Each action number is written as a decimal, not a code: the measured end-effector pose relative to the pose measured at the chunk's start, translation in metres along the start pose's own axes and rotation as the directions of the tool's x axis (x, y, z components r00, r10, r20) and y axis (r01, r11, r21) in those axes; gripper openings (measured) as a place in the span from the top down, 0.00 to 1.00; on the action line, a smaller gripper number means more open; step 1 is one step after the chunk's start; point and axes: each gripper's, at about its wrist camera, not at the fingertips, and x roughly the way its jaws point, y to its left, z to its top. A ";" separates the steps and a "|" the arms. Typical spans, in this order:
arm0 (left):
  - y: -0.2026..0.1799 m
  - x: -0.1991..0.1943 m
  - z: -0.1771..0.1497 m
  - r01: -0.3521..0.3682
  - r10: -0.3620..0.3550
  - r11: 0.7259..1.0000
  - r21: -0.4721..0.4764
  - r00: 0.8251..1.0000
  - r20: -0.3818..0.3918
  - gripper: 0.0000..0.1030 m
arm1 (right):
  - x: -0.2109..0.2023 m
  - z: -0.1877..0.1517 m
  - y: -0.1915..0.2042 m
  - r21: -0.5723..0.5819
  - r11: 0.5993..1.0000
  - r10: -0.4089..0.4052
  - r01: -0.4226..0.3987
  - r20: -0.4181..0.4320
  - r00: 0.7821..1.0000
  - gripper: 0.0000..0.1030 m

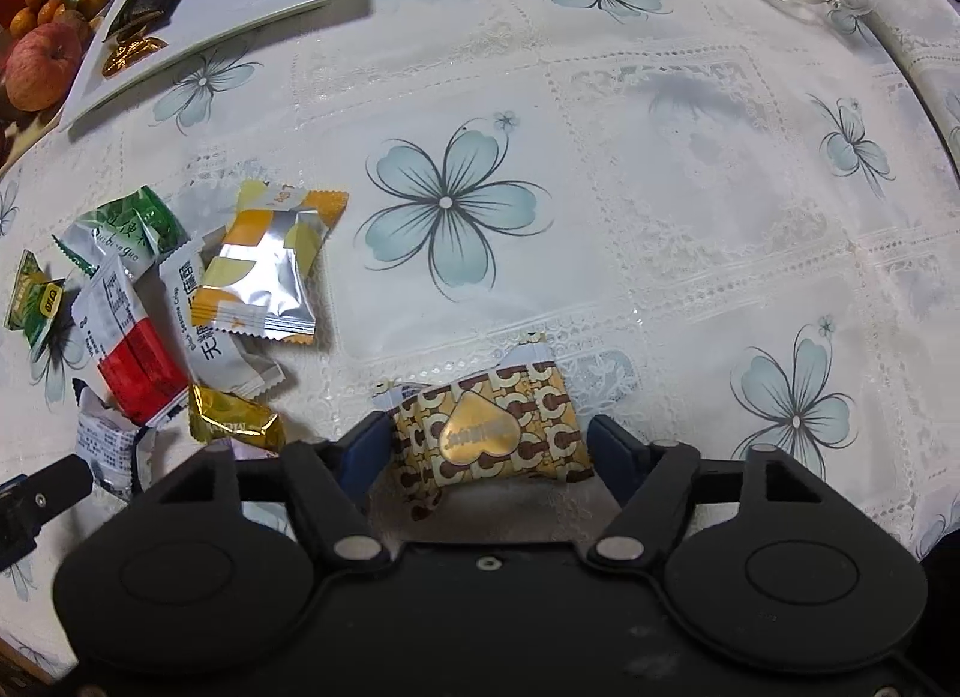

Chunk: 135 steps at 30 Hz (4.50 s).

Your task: Organize snacks

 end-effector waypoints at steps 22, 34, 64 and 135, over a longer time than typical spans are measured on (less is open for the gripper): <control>-0.027 0.017 0.007 0.052 -0.053 0.998 -0.019 0.999 -0.009 0.50 | -0.031 0.007 -0.034 0.093 0.970 0.225 -0.223 -0.014 0.974 0.80; -0.013 -0.024 -0.002 0.065 -0.064 0.998 -0.010 0.995 0.079 0.50 | -0.059 0.001 -0.045 0.078 0.964 0.251 -0.255 0.056 0.966 0.80; 0.022 -0.105 -0.239 0.058 -0.060 0.998 -0.031 0.996 -0.060 0.50 | -0.140 -0.271 -0.072 0.008 0.934 0.357 -0.357 0.036 0.933 0.80; 0.011 -0.122 -0.284 -0.099 0.096 0.994 0.055 0.994 0.048 0.48 | -0.158 -0.320 -0.076 0.057 0.960 0.261 -0.274 0.169 0.950 0.23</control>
